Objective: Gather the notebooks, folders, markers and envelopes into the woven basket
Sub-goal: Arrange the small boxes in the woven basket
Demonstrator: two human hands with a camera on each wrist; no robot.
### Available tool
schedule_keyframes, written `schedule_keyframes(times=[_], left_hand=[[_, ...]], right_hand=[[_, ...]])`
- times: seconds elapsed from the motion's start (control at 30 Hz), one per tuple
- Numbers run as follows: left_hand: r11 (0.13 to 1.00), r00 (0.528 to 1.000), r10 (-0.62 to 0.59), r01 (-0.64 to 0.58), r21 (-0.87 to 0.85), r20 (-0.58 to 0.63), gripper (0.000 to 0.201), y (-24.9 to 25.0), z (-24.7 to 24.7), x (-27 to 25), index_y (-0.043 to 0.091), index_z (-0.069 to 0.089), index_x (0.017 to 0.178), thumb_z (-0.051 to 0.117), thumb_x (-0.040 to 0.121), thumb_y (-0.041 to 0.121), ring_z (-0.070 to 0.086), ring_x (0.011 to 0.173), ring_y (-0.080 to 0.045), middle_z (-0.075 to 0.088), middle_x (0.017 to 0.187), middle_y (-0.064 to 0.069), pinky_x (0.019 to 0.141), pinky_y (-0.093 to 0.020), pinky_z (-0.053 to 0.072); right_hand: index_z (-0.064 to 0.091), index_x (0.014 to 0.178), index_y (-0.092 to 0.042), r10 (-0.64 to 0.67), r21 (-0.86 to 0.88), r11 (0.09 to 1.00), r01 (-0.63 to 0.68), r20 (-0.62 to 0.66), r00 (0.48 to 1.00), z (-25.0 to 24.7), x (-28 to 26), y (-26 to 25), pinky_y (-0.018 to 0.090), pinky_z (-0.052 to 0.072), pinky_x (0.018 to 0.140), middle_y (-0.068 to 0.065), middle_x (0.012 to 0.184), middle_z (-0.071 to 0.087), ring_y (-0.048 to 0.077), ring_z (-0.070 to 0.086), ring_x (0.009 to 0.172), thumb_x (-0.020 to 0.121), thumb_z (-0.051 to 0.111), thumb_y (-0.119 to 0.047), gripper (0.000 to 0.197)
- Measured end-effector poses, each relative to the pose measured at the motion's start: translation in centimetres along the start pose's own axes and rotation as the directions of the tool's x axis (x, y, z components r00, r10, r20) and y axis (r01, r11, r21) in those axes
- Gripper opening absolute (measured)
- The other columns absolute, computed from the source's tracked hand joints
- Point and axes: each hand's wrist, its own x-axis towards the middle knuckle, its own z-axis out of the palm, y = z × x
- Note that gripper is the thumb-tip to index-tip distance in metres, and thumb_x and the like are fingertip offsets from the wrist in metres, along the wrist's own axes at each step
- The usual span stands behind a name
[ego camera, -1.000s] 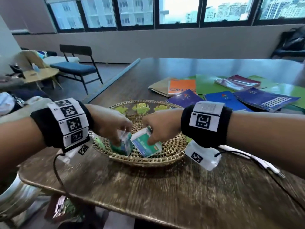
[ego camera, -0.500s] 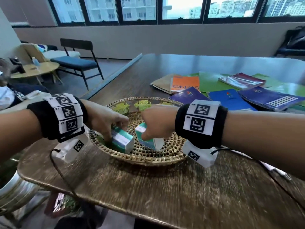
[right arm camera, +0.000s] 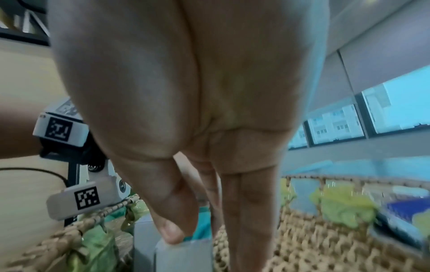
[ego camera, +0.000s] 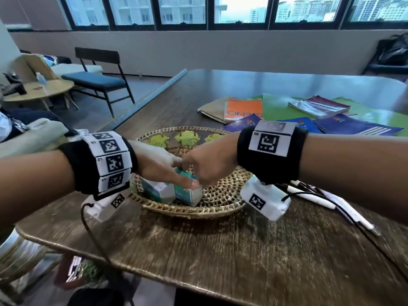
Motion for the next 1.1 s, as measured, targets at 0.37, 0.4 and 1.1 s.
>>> schedule_keyframes(times=[0.37, 0.4, 1.1], left_hand=[[0.993, 1.0, -0.02, 0.021, 0.113, -0.004, 0.054, 1.6, -0.8, 0.7, 0.042, 0.04, 0.141, 0.029, 0.095, 0.068, 0.049, 0.124, -0.024, 0.049, 0.146, -0.001, 0.107, -0.038, 0.038], [0.992, 1.0, -0.021, 0.02, 0.122, 0.006, 0.061, 1.7, -0.8, 0.6, 0.042, 0.037, 0.145, 0.027, 0.094, 0.072, 0.046, 0.129, -0.023, 0.045, 0.15, 0.001, 0.108, -0.036, 0.036], [0.981, 0.98, -0.183, 0.187, 0.05, -0.081, 0.056, -0.1, 0.3, 2.4, 0.017, 0.066, 0.113, 0.071, 0.078, 0.061, 0.062, 0.081, -0.019, 0.069, 0.102, -0.003, 0.058, -0.026, 0.044]], right_hand=[[0.06, 0.131, -0.012, 0.073, -0.082, 0.994, -0.07, 0.036, 0.997, 0.5, -1.1, 0.5, 0.03, 0.054, 0.074, 0.011, 0.113, 0.072, 0.026, 0.069, 0.1, 0.1, 0.048, -0.037, 0.042], [0.06, 0.13, -0.012, 0.072, -0.092, 0.993, -0.068, 0.043, 0.996, 0.7, -0.6, 0.1, 0.03, 0.051, 0.071, 0.01, 0.112, 0.072, 0.025, 0.069, 0.1, 0.101, 0.047, -0.037, 0.041], [0.054, 0.134, -0.011, 0.216, 0.133, 0.963, -0.235, 0.145, 0.966, 0.7, 0.6, -1.2, 0.035, 0.062, 0.068, 0.009, 0.116, 0.064, 0.027, 0.072, 0.09, 0.102, 0.052, -0.042, 0.045]])
